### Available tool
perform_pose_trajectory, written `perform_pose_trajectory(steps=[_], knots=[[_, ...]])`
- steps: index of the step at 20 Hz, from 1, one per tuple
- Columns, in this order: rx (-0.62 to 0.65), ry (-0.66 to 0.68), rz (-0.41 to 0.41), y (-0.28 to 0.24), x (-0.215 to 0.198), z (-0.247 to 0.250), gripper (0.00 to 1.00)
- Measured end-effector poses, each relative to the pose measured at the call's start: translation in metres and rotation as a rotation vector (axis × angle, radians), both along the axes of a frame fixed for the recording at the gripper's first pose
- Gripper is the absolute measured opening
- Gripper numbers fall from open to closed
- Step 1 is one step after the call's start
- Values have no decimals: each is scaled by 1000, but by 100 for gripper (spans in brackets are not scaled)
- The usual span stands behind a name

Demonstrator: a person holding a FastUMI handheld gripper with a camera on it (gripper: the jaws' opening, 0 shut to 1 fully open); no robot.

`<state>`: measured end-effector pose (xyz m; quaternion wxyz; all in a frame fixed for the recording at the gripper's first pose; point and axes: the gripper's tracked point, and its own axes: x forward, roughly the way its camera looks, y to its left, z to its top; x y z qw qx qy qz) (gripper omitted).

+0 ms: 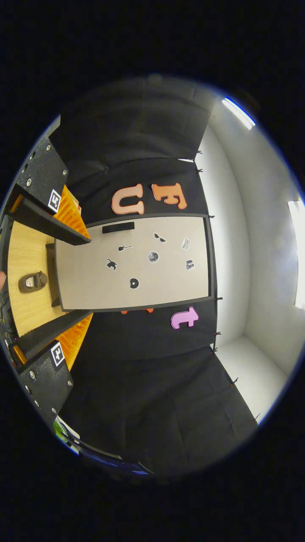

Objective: Open the shoe cabinet door, grab the shoes and put them into the shoe cabinet, then close the shoe cabinet door.

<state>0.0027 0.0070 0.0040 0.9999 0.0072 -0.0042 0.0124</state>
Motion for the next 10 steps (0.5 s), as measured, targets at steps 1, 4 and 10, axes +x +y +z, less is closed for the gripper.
perform_pose_trajectory(steps=[1, 4, 10], knots=[[1, -2, 4, 1, 0, 1, 95], [-2, -7, 13, 5, 1, 3, 95], [-4, -29, 44, 15, 5, 7, 95]])
